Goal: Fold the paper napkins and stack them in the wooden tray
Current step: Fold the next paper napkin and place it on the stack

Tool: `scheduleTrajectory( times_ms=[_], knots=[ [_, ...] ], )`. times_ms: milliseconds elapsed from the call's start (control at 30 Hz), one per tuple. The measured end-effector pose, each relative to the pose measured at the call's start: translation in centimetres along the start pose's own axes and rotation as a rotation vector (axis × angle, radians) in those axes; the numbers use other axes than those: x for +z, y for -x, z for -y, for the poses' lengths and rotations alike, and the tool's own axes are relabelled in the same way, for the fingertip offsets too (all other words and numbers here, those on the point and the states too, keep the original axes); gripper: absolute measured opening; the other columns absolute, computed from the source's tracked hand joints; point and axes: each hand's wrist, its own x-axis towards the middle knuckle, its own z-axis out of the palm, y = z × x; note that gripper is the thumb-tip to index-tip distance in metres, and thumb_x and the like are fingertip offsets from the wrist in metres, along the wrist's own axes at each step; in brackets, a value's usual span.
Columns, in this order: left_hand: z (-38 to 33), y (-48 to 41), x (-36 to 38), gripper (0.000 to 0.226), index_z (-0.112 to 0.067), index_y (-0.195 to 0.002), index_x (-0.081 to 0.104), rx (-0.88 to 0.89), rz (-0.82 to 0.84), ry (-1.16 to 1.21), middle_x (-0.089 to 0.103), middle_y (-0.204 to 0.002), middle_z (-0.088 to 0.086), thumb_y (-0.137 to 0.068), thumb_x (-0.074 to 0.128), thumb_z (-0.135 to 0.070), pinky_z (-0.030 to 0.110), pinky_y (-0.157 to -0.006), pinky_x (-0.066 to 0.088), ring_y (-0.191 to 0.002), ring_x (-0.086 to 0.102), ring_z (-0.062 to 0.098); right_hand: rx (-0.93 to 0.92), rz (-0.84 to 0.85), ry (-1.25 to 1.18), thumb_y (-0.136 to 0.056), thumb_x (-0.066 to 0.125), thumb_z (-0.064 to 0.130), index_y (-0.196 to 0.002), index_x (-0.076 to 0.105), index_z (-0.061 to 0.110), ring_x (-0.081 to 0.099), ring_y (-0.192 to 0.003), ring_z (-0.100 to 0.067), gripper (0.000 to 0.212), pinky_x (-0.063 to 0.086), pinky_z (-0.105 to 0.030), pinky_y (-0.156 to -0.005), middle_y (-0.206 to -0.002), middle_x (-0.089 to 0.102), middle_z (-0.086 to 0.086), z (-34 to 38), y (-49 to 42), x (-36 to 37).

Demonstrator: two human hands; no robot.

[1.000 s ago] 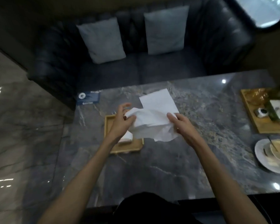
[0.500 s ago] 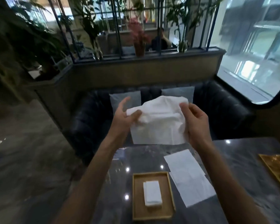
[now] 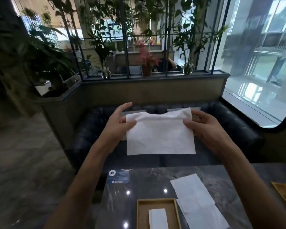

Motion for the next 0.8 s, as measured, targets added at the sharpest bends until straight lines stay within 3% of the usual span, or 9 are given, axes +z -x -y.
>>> scheduleTrajectory(
  times_ms=[100,167,333,400,467,567,667,733,800],
  knots=[
    [-0.8,0.0,0.0,0.067,-0.037,-0.145,0.042,0.087,0.096,-0.008,0.069,-0.110,0.030,-0.095,0.059,0.004,0.051,-0.090,0.053,-0.092,0.066,0.035,-0.070,-0.032,-0.013,-0.091,0.067,0.005,-0.104,0.074,0.008,0.068,-0.087,-0.025,0.015,0.056,-0.035,-0.074,-0.097,0.077,-0.012,0.9,-0.6,-0.4],
    [-1.5,0.1,0.4,0.069,-0.043,-0.143,0.044,0.167,0.091,0.016,0.067,-0.110,0.035,-0.095,0.059,0.005,0.053,-0.091,0.049,-0.093,0.060,0.035,-0.109,-0.047,-0.045,-0.091,0.068,0.007,-0.096,0.076,0.012,0.065,-0.087,-0.022,0.011,0.053,-0.035,-0.077,-0.090,0.075,-0.006,1.7,-0.9,-0.8],
    [-2.9,-0.6,1.8,0.072,-0.044,-0.142,0.046,0.352,-0.014,0.101,0.078,-0.096,0.005,-0.094,0.056,0.009,0.028,-0.077,0.057,-0.082,0.067,0.012,-0.242,-0.008,-0.014,-0.090,0.068,0.010,-0.076,0.079,0.025,0.069,-0.069,-0.008,0.023,0.053,-0.021,-0.057,-0.075,0.076,0.004,3.9,-0.8,-1.7],
    [-3.2,-0.9,2.3,0.073,-0.039,-0.146,0.043,0.403,-0.042,0.103,0.078,-0.093,0.003,-0.094,0.056,0.010,0.028,-0.080,0.056,-0.085,0.068,0.010,-0.277,-0.007,-0.031,-0.091,0.066,0.007,-0.071,0.079,0.026,0.068,-0.063,-0.005,0.031,0.052,-0.018,-0.054,-0.069,0.075,0.006,4.5,-0.9,-1.9],
    [-3.5,-1.1,2.9,0.075,-0.038,-0.147,0.040,0.434,-0.089,0.107,0.079,-0.095,0.003,-0.094,0.055,0.011,0.031,-0.085,0.057,-0.096,0.070,0.012,-0.303,-0.001,-0.023,-0.090,0.065,0.005,-0.068,0.078,0.026,0.068,-0.062,-0.006,0.034,0.053,-0.019,-0.055,-0.067,0.074,0.005,4.8,-1.2,-2.1],
    [-3.7,-1.4,3.6,0.077,-0.043,-0.146,0.040,0.470,-0.145,0.067,0.079,-0.090,0.002,-0.093,0.055,0.012,0.034,-0.084,0.058,-0.093,0.070,0.013,-0.309,-0.010,-0.006,-0.091,0.065,0.005,-0.068,0.077,0.025,0.069,-0.063,-0.007,0.034,0.055,-0.020,-0.056,-0.069,0.074,0.006,4.6,-1.7,-2.2],
    [-4.0,-1.6,3.8,0.084,-0.043,-0.144,0.038,0.606,-0.180,-0.171,0.070,-0.124,0.011,-0.090,0.051,0.020,0.049,-0.102,0.052,-0.117,0.065,0.024,-0.281,-0.019,0.007,-0.094,0.060,0.001,-0.078,0.080,0.028,0.074,-0.074,-0.013,0.037,0.058,-0.025,-0.059,-0.082,0.079,0.002,4.1,-2.2,-2.4],
    [-3.8,-1.7,4.1,0.090,-0.041,-0.145,0.035,0.677,-0.160,-0.323,0.066,-0.118,0.017,-0.085,0.047,0.025,0.039,-0.103,0.051,-0.116,0.066,0.014,-0.271,-0.040,0.028,-0.095,0.059,0.000,-0.084,0.081,0.031,0.076,-0.082,-0.018,0.040,0.061,-0.032,-0.066,-0.090,0.080,0.001,3.5,-2.5,-2.6],
    [-3.5,-1.7,4.3,0.092,-0.047,-0.144,0.036,0.667,-0.139,-0.298,0.071,-0.103,0.009,-0.086,0.049,0.022,0.021,-0.093,0.051,-0.102,0.068,0.000,-0.249,-0.064,0.028,-0.096,0.058,0.001,-0.084,0.081,0.032,0.074,-0.084,-0.020,0.040,0.060,-0.037,-0.071,-0.089,0.080,0.002,3.1,-2.7,-2.7]
  ],
)
